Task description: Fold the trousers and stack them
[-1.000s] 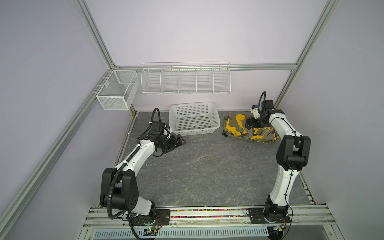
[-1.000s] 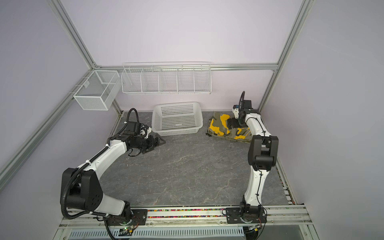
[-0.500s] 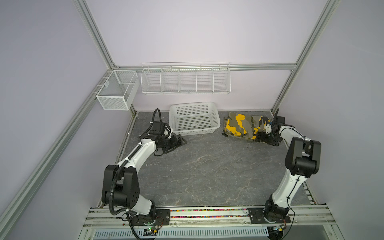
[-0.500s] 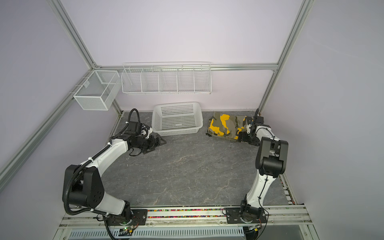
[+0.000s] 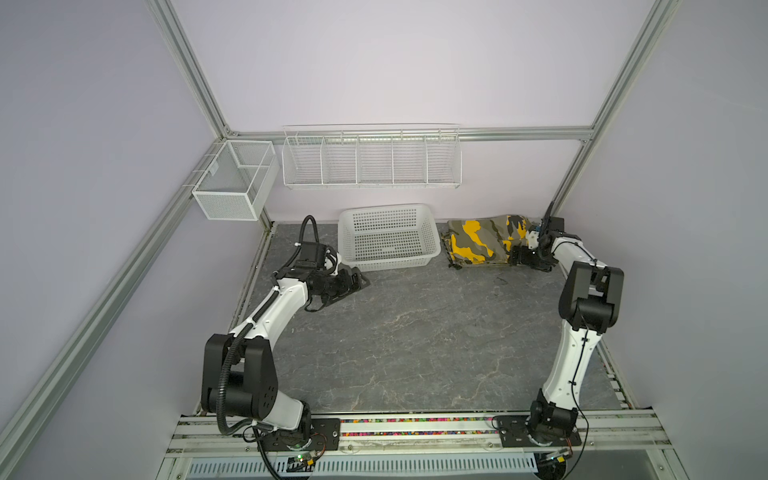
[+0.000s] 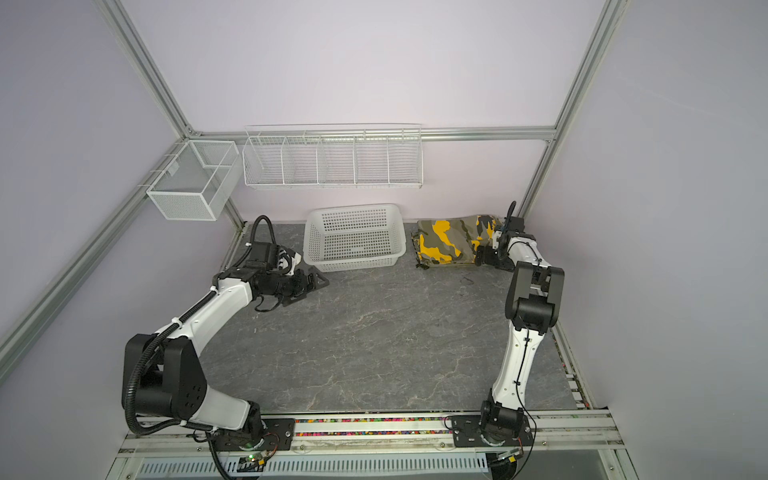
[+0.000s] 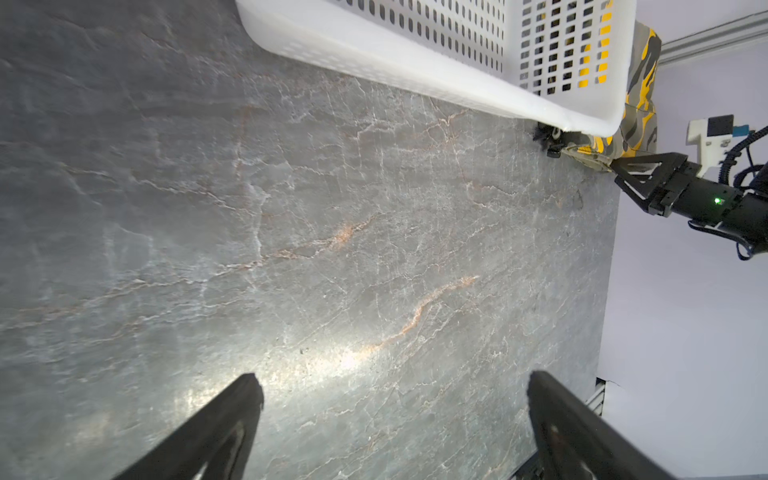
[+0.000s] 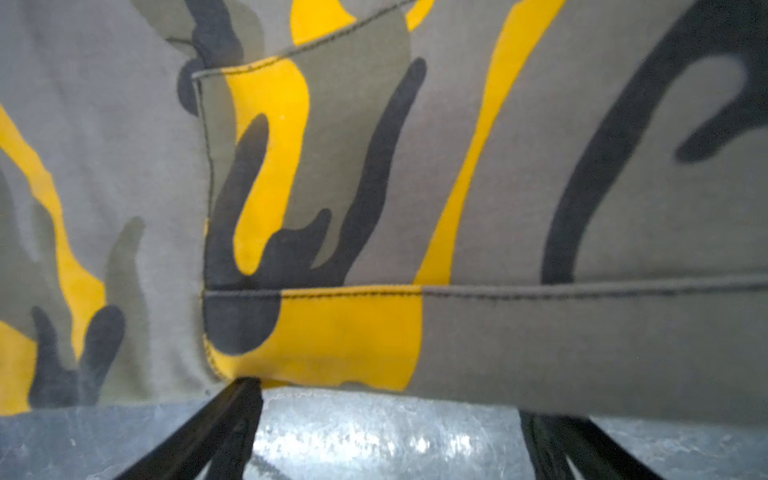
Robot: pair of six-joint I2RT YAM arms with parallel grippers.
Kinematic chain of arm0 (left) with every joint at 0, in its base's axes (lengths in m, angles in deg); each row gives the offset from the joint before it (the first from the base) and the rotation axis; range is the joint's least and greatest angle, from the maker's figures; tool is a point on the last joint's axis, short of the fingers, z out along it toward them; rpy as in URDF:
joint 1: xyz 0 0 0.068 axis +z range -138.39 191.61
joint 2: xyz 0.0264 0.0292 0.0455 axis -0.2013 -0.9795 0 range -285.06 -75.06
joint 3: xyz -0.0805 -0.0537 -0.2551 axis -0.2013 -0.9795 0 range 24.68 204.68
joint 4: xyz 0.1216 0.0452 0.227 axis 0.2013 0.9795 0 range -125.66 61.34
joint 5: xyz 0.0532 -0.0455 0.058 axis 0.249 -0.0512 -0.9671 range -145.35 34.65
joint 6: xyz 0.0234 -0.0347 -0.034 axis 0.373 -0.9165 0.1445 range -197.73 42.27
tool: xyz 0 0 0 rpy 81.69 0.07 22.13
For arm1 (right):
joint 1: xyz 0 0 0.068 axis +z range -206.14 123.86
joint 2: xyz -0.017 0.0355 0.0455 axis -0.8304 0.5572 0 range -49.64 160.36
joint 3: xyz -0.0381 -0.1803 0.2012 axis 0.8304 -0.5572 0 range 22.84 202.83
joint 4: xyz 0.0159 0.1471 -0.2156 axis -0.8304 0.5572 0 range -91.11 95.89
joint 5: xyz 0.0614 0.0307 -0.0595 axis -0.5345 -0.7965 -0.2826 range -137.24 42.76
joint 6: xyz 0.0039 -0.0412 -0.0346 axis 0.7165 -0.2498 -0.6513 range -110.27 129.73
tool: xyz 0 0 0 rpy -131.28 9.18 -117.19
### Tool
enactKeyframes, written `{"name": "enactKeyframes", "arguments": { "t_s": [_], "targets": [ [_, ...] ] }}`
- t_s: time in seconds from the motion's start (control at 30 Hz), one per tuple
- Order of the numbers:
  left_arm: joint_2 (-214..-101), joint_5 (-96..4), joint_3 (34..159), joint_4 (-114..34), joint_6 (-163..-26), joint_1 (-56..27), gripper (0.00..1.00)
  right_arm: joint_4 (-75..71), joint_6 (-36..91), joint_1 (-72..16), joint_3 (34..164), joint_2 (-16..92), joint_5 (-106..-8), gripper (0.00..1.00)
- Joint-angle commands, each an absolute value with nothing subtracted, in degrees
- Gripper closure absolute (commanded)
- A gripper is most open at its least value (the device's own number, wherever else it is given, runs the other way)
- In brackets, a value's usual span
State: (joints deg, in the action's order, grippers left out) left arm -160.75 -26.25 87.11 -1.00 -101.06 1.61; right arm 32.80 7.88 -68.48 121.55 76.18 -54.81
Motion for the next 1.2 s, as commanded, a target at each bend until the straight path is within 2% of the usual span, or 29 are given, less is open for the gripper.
{"name": "enactKeyframes", "arguments": {
  "t_s": [0.0,0.03,0.07,0.1,0.2,0.27,0.37,0.47,0.57,0.63,0.73,0.87,0.93,1.03,1.1,1.17],
  "targets": [
    [-158.85,-28.02,88.29,-0.03,-97.18,3.62,0.01,31.15,8.28,-68.85,114.89,67.56,-56.64,0.02],
    [-158.59,-28.87,88.30,0.34,-95.62,4.13,0.01,28.82,8.81,-69.25,111.13,64.46,-57.70,0.00],
    [-158.19,-30.07,88.26,0.84,-93.66,4.61,0.01,26.19,9.21,-69.54,106.98,61.22,-58.44,0.10],
    [-157.72,-31.31,88.03,1.03,-91.94,5.11,0.01,23.92,9.66,-69.57,103.50,58.42,-58.85,0.12],
    [-154.83,-35.31,84.63,-2.42,-86.98,7.04,0.01,15.91,11.64,-69.54,91.86,49.35,-61.06,0.12],
    [-152.50,-41.36,81.44,-6.86,-87.01,8.20,0.01,8.67,13.08,-68.91,83.14,42.72,-61.61,0.12],
    [-150.21,-47.46,75.65,-16.69,-84.44,9.15,0.01,-4.92,14.96,-66.77,70.02,33.76,-58.48,0.12],
    [-148.52,-53.11,69.12,-27.00,-81.60,9.65,0.01,-11.04,14.29,-64.56,63.30,29.73,-54.90,0.12],
    [-148.16,-57.86,61.28,-39.03,-79.05,10.32,0.01,-20.25,12.54,-62.82,58.20,29.89,-51.91,0.12],
    [-149.26,-57.34,57.82,-45.33,-79.23,11.48,0.01,-27.05,11.73,-62.33,56.94,32.87,-51.76,0.12],
    [-152.67,-58.04,55.52,-53.06,-79.20,12.15,0.01,-29.74,8.79,-60.50,55.93,35.59,-53.86,0.12],
    [-155.77,-56.92,56.51,-58.50,-77.46,12.97,0.01,-44.68,7.97,-59.01,48.51,37.18,-51.22,0.12],
    [-157.69,-56.49,57.53,-60.04,-77.22,13.08,0.01,-43.40,7.08,-58.58,47.57,35.69,-51.35,0.12],
    [-159.25,-53.85,59.62,-58.28,-78.72,14.49,0.01,-56.70,6.69,-57.63,43.29,39.52,-49.94,0.12],
    [-159.39,-51.12,57.17,-64.64,-80.53,14.90,0.01,-49.36,7.43,-57.50,45.08,37.57,-47.28,0.12],
    [-162.44,-47.85,54.52,-74.04,-78.55,14.70,0.01,-52.39,7.93,-57.35,44.57,38.50,-45.91,0.12]
  ]
}}
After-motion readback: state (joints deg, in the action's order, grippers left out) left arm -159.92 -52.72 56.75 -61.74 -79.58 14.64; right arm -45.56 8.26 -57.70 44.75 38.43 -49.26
